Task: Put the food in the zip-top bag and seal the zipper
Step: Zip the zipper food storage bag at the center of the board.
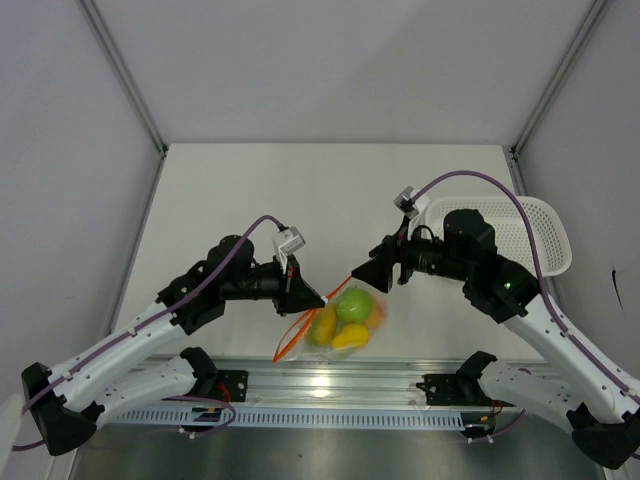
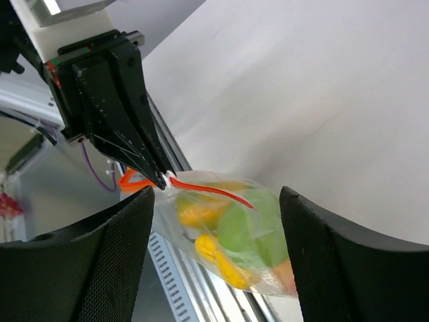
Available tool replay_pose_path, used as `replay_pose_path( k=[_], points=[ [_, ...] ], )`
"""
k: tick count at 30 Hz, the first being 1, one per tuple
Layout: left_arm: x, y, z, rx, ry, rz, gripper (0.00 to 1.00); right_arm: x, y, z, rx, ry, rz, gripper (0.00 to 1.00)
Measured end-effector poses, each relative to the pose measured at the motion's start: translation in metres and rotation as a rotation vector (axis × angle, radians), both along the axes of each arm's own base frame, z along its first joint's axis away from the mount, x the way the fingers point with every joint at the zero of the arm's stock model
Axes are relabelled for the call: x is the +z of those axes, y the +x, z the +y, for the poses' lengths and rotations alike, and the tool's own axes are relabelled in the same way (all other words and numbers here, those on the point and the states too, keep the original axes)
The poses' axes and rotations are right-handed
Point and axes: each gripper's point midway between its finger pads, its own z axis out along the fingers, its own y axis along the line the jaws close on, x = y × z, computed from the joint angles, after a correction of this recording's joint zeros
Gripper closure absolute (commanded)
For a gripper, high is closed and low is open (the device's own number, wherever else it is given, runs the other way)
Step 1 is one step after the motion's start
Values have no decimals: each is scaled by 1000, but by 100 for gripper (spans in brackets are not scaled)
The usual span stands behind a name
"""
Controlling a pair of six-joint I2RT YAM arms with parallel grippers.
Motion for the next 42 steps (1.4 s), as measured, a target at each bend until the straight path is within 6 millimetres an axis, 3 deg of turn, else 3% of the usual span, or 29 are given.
replay_pose_path(
  k=[4,7,9,15,19,23,26,28,29,31,37,42],
  points=[
    [-1,-1,0,-2,4,3,99,10,-3,5,78,-46,-64,29],
    [-2,-1,0,-6,6,7,99,5,-9,19,183,-120,-81,31],
    [-2,-1,0,-6,7,9,100,-4,-14,30,258,-184,-86,37],
    [-4,-1,-2,-15,8,16,99,-44,-26,49,409,-351,-37,41],
    [-4,-2,-2,-16,9,17,99,-67,-30,48,448,-433,3,46],
    [-4,-2,-2,-16,9,17,99,-72,-32,44,454,-461,2,49],
    [-4,-2,-2,-17,9,17,99,-73,-30,44,443,-473,-9,63],
    [-4,-2,-2,-19,9,18,99,-73,-28,42,433,-480,-19,77],
    [-4,-2,-2,-19,9,17,99,-72,-28,42,430,-481,-22,90],
    [-4,-1,-2,-17,10,13,99,-72,-27,41,420,-485,-28,99],
    [-4,1,-2,-10,10,0,99,-69,-23,35,367,-498,-57,100],
    [-4,3,-1,1,14,-10,99,-67,-12,19,258,-499,-75,100]
  ],
)
